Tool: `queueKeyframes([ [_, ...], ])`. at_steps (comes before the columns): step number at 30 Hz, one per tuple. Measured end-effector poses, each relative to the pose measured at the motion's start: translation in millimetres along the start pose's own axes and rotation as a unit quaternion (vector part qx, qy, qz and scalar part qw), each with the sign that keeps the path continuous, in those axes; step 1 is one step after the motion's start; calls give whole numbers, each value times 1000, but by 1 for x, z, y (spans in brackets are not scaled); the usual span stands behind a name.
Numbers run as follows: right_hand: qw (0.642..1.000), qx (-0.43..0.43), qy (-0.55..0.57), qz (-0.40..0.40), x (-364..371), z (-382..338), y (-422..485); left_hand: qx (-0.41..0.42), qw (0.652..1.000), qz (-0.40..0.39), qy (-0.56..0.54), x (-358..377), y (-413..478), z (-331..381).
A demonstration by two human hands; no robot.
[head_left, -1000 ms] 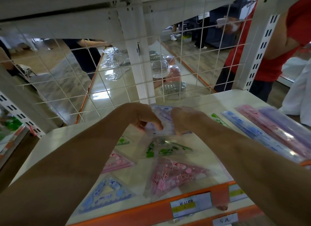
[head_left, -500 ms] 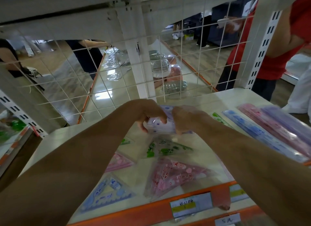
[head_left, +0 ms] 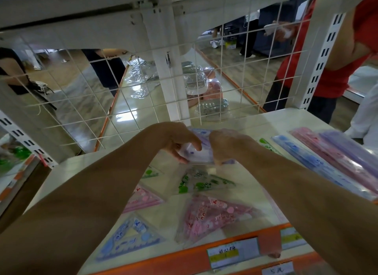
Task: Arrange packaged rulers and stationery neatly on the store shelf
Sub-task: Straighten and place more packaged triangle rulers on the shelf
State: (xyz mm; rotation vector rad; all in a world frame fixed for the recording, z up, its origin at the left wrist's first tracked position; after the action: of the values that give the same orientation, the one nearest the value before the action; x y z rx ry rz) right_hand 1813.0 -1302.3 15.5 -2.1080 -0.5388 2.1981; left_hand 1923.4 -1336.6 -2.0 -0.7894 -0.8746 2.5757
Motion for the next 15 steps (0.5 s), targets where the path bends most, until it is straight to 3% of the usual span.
queueKeyframes([
  [5, 1000, -5, -9, 3, 3, -1, 5, 39, 992, 23, 115, -1, 3, 0],
  [10, 1000, -16, 15, 4, 9, 7, 10, 122, 990, -26, 64, -5, 2, 3],
  [15, 996, -27, 68, 45, 12, 16, 13, 266, 961, 28, 73, -14, -13, 10],
])
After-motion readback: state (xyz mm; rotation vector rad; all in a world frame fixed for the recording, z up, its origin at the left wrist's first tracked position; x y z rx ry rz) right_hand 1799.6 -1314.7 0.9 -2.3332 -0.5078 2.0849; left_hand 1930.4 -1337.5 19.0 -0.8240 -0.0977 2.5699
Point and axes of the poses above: each hand's wrist, its own y-axis towards the middle knuckle, its own x-axis out of the palm, z = x × y, the point moved 6 cm from there along y, towards the middle knuckle, and after that the axes turned 8 degrees about -y, right-handed, at the moved point
